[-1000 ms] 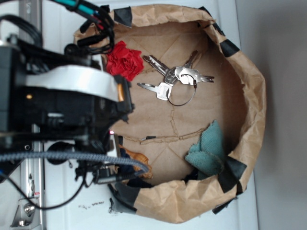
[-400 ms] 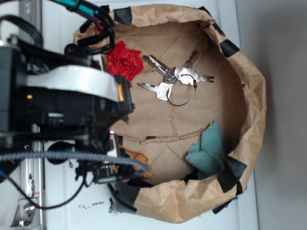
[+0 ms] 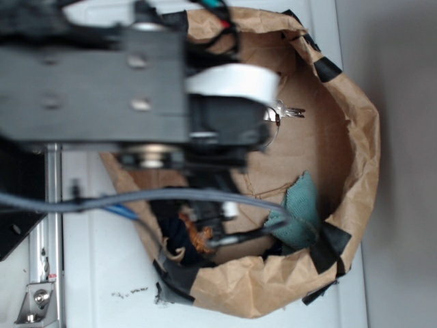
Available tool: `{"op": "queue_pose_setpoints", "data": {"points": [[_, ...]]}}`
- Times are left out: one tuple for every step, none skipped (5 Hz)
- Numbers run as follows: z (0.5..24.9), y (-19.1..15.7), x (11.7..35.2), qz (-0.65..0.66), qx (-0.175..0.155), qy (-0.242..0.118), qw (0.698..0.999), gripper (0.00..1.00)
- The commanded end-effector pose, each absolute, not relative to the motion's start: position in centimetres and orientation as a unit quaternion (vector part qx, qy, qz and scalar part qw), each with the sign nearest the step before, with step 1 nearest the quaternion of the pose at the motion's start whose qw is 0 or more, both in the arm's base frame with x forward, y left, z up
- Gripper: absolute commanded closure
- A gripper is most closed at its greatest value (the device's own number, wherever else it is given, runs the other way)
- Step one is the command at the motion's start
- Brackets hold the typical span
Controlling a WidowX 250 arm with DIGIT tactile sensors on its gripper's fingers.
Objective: Grab the silver keys.
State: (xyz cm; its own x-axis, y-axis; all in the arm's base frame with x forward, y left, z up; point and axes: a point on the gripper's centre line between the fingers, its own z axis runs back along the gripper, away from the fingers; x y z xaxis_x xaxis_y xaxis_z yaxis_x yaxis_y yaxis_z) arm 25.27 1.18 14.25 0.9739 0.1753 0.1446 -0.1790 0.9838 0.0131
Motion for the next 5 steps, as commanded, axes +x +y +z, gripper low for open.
{"op": "queue_pose_setpoints", "data": {"points": [[13.7, 1.8, 26.4, 0.085, 0.015, -0.120, 0.989, 0.00], [11.5, 1.9, 26.9, 0.071, 0.018, -0.120, 0.990, 0.00], [9.2, 2.1, 27.3, 0.060, 0.027, -0.106, 0.992, 0.00], [8.0, 1.7, 28.0, 0.057, 0.025, -0.099, 0.993, 0.00], [7.2, 1.7, 28.5, 0.059, 0.024, -0.097, 0.993, 0.00]]}}
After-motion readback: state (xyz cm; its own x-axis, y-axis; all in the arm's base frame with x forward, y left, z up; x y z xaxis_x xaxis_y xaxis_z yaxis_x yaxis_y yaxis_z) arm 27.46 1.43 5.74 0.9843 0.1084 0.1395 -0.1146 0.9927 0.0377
